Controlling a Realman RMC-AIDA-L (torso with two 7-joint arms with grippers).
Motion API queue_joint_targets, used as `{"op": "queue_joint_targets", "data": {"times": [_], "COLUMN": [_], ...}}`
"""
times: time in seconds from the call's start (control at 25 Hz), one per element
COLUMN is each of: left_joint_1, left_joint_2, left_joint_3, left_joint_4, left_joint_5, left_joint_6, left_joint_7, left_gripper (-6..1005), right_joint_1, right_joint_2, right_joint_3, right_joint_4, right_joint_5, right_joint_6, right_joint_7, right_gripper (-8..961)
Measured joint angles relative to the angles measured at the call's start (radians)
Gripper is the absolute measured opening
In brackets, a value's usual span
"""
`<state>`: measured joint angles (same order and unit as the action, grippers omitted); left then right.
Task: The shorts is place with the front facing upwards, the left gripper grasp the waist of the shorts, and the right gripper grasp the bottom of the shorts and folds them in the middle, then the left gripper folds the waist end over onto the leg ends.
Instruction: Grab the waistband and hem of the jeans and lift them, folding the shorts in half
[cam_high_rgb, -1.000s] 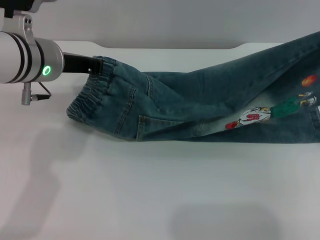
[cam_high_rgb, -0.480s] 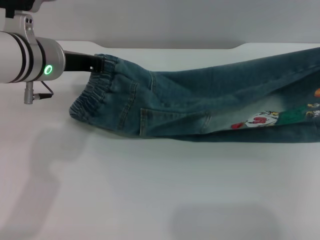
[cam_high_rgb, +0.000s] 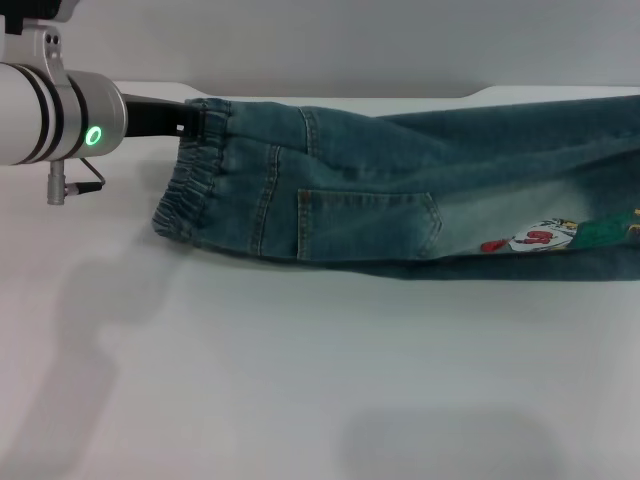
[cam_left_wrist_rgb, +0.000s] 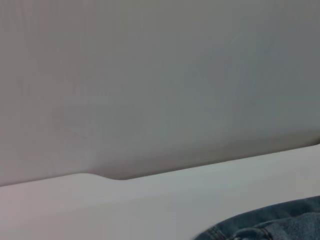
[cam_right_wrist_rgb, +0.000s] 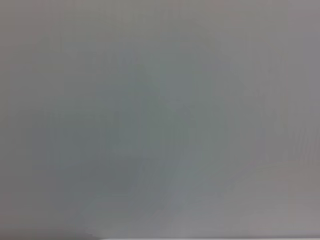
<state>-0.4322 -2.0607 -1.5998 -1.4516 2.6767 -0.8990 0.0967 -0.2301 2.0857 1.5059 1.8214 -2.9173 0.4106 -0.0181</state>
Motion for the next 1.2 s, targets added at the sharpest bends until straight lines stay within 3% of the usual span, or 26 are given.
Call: {"op": "queue_joint_targets", "data": {"times": [0.96, 1.2], "left_joint_1": [-0.001, 0.011], "left_joint_2": [-0.001, 0.0], "left_joint_3": [0.01, 0.056], "left_joint_4": [0.055, 0.106], "left_joint_5": [-0.017, -0.019], "left_joint_6": [0.074, 0.228], "left_joint_7": [0.0, 0.0], "left_gripper": [40, 44], "right_joint_1": [0.007, 0.033], "right_joint_2": [0.0, -0.009], "right_joint_3": [0.041, 0.056], "right_joint_4": [-0.109, -0.153], "right_joint_5": [0.001, 0.001], "right_joint_6": [-0.135, -0.165], "right_joint_7": [0.037, 0.036], "right_gripper": [42, 62]}}
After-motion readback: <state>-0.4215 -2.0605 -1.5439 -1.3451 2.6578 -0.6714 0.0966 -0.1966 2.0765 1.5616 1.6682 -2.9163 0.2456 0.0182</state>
